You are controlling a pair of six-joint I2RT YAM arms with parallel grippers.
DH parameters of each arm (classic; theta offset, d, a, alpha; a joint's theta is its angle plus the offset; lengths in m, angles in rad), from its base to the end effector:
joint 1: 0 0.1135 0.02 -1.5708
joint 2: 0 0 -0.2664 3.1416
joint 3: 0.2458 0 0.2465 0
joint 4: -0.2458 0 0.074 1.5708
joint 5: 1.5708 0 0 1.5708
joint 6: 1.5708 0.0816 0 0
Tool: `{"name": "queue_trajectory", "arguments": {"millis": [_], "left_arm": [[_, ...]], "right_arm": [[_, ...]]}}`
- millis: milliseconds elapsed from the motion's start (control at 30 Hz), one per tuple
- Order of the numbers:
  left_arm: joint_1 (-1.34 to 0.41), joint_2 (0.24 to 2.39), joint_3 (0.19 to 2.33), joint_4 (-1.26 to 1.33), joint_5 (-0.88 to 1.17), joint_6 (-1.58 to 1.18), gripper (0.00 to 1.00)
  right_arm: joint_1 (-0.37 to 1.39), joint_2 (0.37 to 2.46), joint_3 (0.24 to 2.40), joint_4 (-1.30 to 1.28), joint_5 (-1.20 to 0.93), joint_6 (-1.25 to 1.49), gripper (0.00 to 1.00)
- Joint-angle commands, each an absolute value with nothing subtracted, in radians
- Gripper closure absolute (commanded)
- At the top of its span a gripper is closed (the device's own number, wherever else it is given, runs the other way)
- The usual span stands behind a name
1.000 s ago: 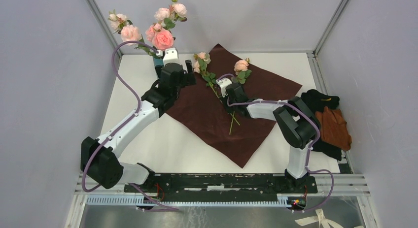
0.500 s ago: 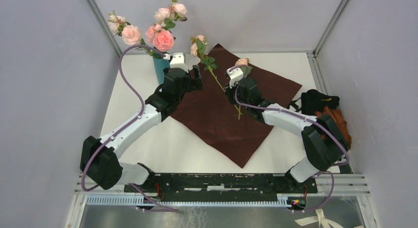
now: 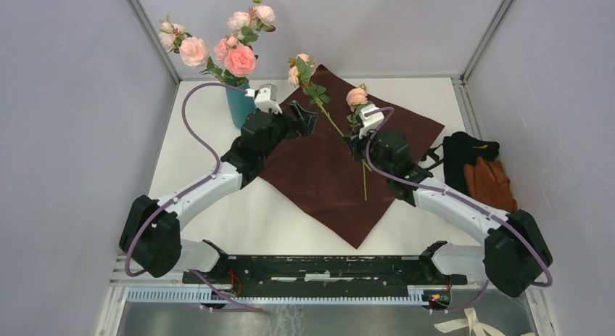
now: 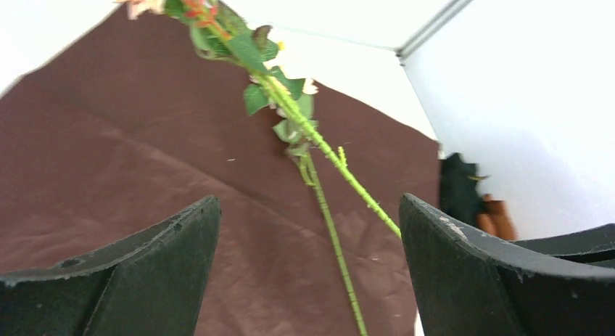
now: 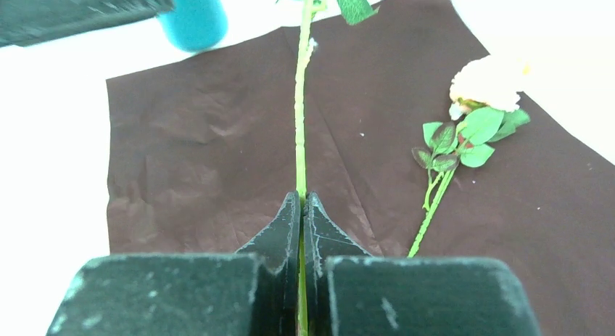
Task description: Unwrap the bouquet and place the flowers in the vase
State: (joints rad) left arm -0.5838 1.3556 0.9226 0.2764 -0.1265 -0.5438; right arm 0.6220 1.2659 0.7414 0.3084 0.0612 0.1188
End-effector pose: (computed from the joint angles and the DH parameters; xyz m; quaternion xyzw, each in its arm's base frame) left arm 0.3047 -0.1889 0.3037 -0.0259 0.7594 -0.3059 0.5737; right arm 0.2702 0.1875 0.2665 -0.1753 0.7591 0.2045 0.5926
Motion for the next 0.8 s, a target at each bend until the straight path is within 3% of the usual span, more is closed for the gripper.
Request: {"name": "queue_trajectory", "arguments": {"millis": [0,333,533,633,767], "left_arm": [[-0.577,1.392,0.886,0.536,0.050,-0.726,0.04],[-0.571,1.494,0.842,0.772,0.178,-0.938,0.06],[-0.573,1.517,0.843,0.787,0.188,-0.958,0.07],[-0.573,1.489,0.856,0.720,0.170,-0.920,0.07],[-0.573,1.414,0.841,0.611,0.079,-0.857,0.07]], "right_arm": [[0.630,1.148,0.700,0.391,0.049,0.123,1.00],[0.629,1.073,0.670,0.383,0.038,0.116,1.00],[0.629,1.223,0.729,0.259,0.113,0.058,1.00],[0.629,1.388,0.840,0.140,0.227,0.014,0.70],[0.628,1.531,0.896,0.144,0.205,0.012,0.62]]}}
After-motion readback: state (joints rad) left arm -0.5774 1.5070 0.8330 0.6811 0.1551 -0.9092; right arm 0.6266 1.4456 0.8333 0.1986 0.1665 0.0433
